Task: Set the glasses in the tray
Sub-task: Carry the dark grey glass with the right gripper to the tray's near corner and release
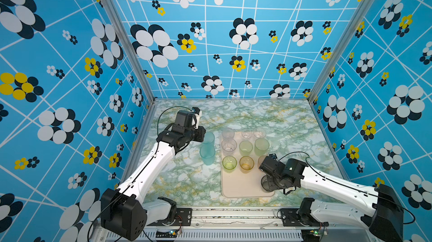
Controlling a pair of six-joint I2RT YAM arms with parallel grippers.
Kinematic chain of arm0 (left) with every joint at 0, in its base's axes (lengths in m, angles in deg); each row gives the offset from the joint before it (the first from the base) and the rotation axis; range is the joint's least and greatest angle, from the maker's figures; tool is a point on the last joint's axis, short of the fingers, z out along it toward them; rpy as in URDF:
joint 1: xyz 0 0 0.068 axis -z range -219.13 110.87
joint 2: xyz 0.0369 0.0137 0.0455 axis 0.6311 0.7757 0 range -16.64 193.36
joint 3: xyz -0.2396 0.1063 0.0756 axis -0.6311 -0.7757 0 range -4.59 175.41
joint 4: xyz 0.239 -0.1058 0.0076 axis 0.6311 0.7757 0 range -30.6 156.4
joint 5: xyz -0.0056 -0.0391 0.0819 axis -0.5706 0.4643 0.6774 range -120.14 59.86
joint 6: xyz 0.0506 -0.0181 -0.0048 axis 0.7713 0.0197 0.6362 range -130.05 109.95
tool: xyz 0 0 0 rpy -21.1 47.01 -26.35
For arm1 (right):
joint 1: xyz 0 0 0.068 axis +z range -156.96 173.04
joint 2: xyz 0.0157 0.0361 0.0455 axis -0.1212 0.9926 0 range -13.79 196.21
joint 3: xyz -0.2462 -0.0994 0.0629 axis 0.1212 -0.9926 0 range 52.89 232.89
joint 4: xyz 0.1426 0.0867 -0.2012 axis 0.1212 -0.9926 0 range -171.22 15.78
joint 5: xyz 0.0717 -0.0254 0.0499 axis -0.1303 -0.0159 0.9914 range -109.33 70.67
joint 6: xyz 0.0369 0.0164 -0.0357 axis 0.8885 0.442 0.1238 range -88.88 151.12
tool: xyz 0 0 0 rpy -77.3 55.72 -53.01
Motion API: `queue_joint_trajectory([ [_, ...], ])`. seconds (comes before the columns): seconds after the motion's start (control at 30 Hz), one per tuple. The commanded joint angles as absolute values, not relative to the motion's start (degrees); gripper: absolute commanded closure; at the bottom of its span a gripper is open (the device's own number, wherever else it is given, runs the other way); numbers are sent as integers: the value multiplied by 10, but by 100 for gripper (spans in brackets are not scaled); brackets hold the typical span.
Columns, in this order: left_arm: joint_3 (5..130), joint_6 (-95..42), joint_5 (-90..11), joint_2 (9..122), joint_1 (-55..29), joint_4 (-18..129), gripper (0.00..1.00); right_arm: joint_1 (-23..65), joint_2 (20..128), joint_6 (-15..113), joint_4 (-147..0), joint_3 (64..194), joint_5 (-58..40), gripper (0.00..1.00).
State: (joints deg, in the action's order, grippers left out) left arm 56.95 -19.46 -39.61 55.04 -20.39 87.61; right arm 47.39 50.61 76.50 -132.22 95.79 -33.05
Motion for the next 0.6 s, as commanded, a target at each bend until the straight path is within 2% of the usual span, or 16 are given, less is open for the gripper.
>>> queue_joint_trajectory([
  [0.0, 568, -184, -395, 552, -209, 896, 70, 470, 513, 773, -1326, 947, -326, 98],
  [0.1, 573, -181, -387, 549, -210, 908, 71, 467, 513, 773, -1327, 946, -325, 95],
  [0.23, 587, -175, -367, 547, -210, 942, 71, 466, 509, 772, -1336, 954, -331, 75],
  [0.43, 611, -160, -327, 571, -217, 997, 70, 461, 475, 752, -1388, 1030, -386, 59],
  [0.57, 610, -163, -345, 598, -223, 988, 68, 453, 463, 726, -1401, 1084, -402, 56],
])
